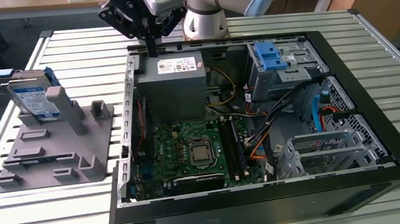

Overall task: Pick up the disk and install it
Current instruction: 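Reach for the disk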

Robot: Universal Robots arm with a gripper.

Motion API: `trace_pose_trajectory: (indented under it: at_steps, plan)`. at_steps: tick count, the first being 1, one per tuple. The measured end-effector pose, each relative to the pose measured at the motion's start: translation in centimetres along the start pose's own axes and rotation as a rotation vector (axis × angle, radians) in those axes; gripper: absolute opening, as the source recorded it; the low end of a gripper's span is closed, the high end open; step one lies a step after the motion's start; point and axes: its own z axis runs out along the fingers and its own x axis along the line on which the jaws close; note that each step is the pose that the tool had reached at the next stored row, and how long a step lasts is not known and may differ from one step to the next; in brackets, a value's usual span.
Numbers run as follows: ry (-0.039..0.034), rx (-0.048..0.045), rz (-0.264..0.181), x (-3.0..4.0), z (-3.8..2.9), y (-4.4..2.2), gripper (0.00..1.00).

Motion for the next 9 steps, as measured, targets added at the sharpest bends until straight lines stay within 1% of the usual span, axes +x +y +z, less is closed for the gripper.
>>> trace_pose_trajectory:
  at_steps: [9]
  plan:
    - [0.0001, 0.0000, 0.000, 0.69, 0.01, 0.00, 0.11]
